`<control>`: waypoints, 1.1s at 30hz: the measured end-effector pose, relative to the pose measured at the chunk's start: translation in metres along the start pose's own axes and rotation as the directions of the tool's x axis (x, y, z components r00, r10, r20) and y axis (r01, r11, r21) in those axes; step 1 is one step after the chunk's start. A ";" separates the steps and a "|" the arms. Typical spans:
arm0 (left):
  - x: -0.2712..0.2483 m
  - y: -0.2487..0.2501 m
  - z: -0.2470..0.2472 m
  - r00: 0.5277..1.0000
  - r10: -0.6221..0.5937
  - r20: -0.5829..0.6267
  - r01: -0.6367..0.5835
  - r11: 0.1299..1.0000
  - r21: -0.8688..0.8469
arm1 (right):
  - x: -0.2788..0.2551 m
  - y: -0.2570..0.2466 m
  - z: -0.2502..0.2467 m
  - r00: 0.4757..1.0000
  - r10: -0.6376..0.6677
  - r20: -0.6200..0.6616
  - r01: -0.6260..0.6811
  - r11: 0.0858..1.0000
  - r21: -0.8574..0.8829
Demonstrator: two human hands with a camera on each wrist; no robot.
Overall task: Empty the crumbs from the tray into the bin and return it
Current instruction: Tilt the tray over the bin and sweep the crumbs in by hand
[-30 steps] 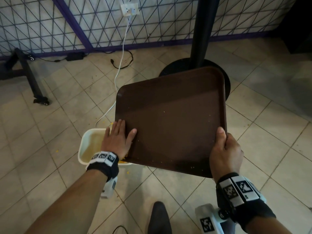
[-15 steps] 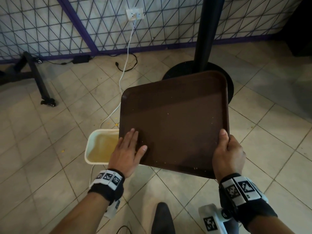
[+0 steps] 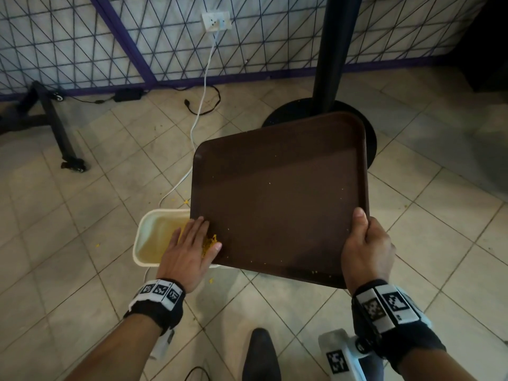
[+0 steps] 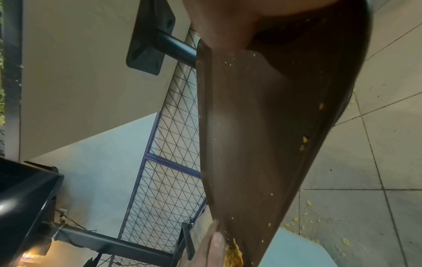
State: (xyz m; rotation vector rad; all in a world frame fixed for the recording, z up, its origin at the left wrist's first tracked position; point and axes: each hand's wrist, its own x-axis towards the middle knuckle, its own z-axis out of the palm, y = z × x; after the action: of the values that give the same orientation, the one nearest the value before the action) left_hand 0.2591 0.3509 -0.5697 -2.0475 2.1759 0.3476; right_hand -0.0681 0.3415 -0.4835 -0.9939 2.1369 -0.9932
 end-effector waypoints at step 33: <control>-0.044 0.005 0.028 0.981 -0.011 0.196 -0.006 0.996 0.086 | -0.001 -0.003 0.000 0.999 -0.048 -0.009 0.048 0.999 -0.006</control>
State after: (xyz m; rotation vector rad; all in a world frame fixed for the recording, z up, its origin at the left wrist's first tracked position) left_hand 0.2553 0.4011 -0.5848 -1.8841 2.0347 0.4280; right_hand -0.0666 0.3415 -0.4808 -1.0497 2.1341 -1.0165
